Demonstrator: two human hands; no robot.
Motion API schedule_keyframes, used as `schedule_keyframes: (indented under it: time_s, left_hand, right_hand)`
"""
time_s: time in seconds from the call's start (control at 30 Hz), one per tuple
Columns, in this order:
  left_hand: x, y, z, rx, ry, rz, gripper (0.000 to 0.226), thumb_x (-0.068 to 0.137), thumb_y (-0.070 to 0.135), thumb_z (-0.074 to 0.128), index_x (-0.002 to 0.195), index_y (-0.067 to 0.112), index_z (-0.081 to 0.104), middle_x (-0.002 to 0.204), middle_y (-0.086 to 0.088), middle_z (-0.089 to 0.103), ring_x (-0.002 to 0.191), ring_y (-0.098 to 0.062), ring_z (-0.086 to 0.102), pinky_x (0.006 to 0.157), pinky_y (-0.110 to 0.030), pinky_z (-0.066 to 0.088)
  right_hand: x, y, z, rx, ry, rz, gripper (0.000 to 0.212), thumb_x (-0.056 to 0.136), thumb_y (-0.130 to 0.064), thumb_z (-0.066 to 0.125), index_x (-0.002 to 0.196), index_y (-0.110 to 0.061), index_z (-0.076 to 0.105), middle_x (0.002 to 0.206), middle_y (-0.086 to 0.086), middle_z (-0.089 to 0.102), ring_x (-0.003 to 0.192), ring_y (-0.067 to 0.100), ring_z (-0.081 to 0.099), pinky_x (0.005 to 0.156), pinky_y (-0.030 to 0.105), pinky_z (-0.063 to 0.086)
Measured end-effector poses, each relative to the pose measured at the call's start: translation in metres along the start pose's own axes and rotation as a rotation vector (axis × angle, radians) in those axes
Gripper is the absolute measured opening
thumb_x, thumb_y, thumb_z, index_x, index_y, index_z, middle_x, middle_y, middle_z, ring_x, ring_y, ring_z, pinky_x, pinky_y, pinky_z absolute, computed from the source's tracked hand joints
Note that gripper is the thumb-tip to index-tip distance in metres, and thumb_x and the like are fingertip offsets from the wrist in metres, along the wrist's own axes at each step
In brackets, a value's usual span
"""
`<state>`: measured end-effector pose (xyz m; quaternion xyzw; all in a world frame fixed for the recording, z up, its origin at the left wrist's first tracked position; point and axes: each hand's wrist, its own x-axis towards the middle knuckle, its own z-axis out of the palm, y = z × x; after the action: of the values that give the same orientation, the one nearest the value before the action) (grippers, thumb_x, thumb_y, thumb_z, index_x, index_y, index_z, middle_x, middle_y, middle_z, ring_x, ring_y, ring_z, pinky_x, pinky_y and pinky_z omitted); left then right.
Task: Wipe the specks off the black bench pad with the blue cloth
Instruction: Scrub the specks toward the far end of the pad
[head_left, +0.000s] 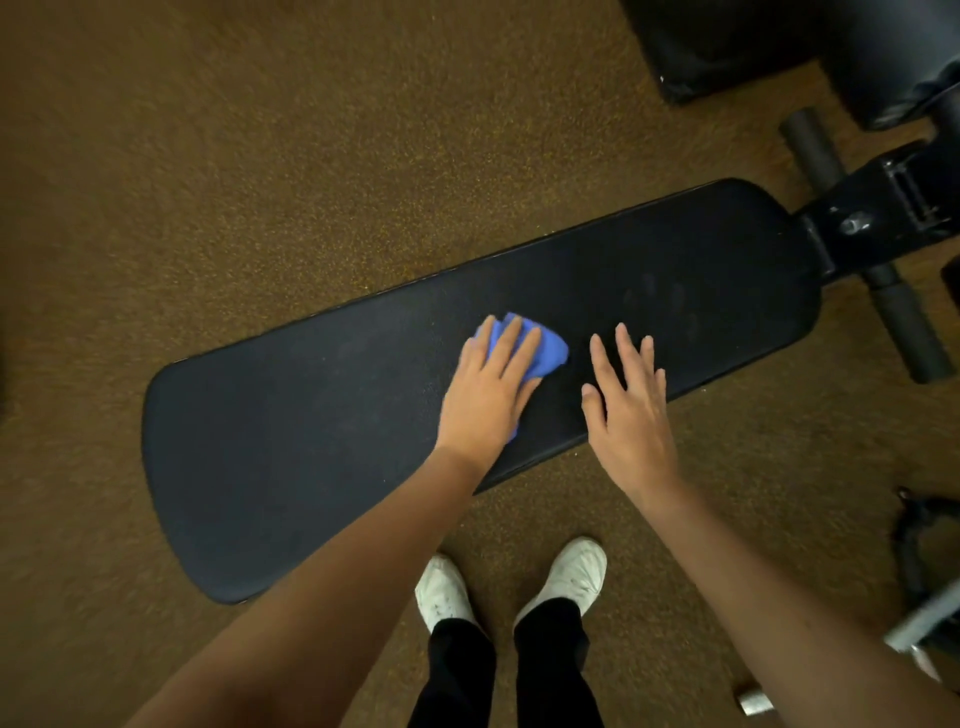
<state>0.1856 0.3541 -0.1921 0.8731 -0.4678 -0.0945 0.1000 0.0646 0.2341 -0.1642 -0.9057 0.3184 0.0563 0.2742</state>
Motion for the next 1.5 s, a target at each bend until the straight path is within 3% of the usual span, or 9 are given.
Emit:
schedule_keyframes:
  time_s: [0.17, 0.33, 0.5, 0.63, 0.8, 0.9, 1.07, 1.3, 1.5]
  left_hand:
    - [0.018, -0.020, -0.009, -0.087, 0.072, -0.254, 0.051, 0.095, 0.036, 0.030, 0.137, 0.010, 0.042, 0.142, -0.015, 0.042, 0.132, -0.041, 0.034, 0.106, -0.052, 0.033]
    - [0.049, 0.005, -0.003, -0.112, 0.053, -0.203, 0.050, 0.095, 0.033, 0.033, 0.138, 0.008, 0.040, 0.142, -0.017, 0.042, 0.132, -0.043, 0.032, 0.108, -0.052, 0.030]
    - [0.004, 0.025, 0.007, -0.031, -0.003, -0.094, 0.050, 0.094, 0.036, 0.033, 0.137, 0.012, 0.042, 0.140, -0.014, 0.045, 0.131, -0.040, 0.037, 0.104, -0.050, 0.037]
    - [0.006, 0.010, 0.002, -0.098, 0.064, -0.213, 0.051, 0.094, 0.037, 0.031, 0.139, 0.014, 0.039, 0.144, -0.012, 0.040, 0.136, -0.040, 0.028, 0.108, -0.051, 0.026]
    - [0.058, 0.022, -0.004, -0.208, 0.123, -0.411, 0.049, 0.097, 0.032, 0.036, 0.141, 0.009, 0.036, 0.147, -0.015, 0.033, 0.139, -0.041, 0.016, 0.112, -0.052, 0.017]
    - [0.065, 0.037, -0.001, -0.174, 0.068, -0.344, 0.049, 0.099, 0.030, 0.038, 0.143, 0.011, 0.032, 0.150, -0.014, 0.029, 0.140, -0.039, 0.013, 0.113, -0.049, 0.014]
    - [0.033, 0.050, 0.007, -0.085, 0.005, -0.169, 0.051, 0.094, 0.036, 0.032, 0.138, 0.012, 0.041, 0.143, -0.013, 0.041, 0.134, -0.041, 0.031, 0.105, -0.050, 0.032]
    - [0.043, 0.011, -0.006, -0.150, 0.076, -0.381, 0.053, 0.095, 0.038, 0.030, 0.139, 0.010, 0.039, 0.145, -0.015, 0.037, 0.137, -0.043, 0.022, 0.110, -0.054, 0.022]
    - [0.086, 0.020, -0.006, -0.146, 0.029, -0.253, 0.048, 0.098, 0.030, 0.040, 0.142, 0.010, 0.035, 0.148, -0.014, 0.033, 0.138, -0.041, 0.017, 0.112, -0.052, 0.020]
  right_hand:
    - [0.000, -0.002, -0.002, -0.025, -0.035, 0.005, 0.053, 0.099, -0.028, 0.037, 0.148, -0.019, 0.019, 0.158, 0.006, 0.004, 0.144, 0.029, -0.008, 0.113, 0.043, -0.001]
    - [0.000, 0.002, -0.005, 0.022, -0.057, -0.007, 0.053, 0.099, -0.026, 0.036, 0.148, -0.018, 0.017, 0.158, 0.004, 0.004, 0.144, 0.026, -0.008, 0.113, 0.042, -0.001]
    - [-0.002, 0.011, -0.008, 0.043, -0.057, -0.039, 0.054, 0.099, -0.021, 0.038, 0.148, -0.015, 0.017, 0.157, 0.005, 0.008, 0.144, 0.024, -0.003, 0.116, 0.043, 0.006]
    - [-0.003, 0.015, -0.011, 0.039, -0.070, -0.053, 0.055, 0.099, -0.024, 0.037, 0.149, -0.016, 0.014, 0.158, 0.005, 0.004, 0.144, 0.022, -0.005, 0.115, 0.038, 0.005]
    - [-0.003, 0.017, -0.013, 0.081, -0.080, -0.033, 0.056, 0.100, -0.026, 0.036, 0.149, -0.019, 0.011, 0.158, 0.002, 0.001, 0.144, 0.021, -0.006, 0.116, 0.042, 0.018]
    - [-0.003, 0.020, -0.014, 0.111, -0.084, -0.046, 0.056, 0.099, -0.024, 0.036, 0.149, -0.018, 0.013, 0.158, 0.003, 0.003, 0.144, 0.021, -0.005, 0.114, 0.046, 0.024]
    - [-0.003, 0.024, -0.014, 0.133, -0.075, -0.064, 0.055, 0.099, -0.020, 0.038, 0.149, -0.013, 0.015, 0.158, 0.007, 0.006, 0.143, 0.020, -0.003, 0.112, 0.048, 0.028]
    - [-0.003, 0.024, -0.017, 0.111, -0.090, -0.066, 0.057, 0.099, -0.026, 0.035, 0.149, -0.018, 0.010, 0.158, 0.002, 0.001, 0.144, 0.018, -0.006, 0.114, 0.041, 0.025]
    - [-0.003, 0.026, -0.016, 0.153, -0.072, -0.091, 0.057, 0.099, -0.024, 0.037, 0.149, -0.018, 0.011, 0.158, 0.004, 0.003, 0.144, 0.019, -0.003, 0.114, 0.039, 0.023]
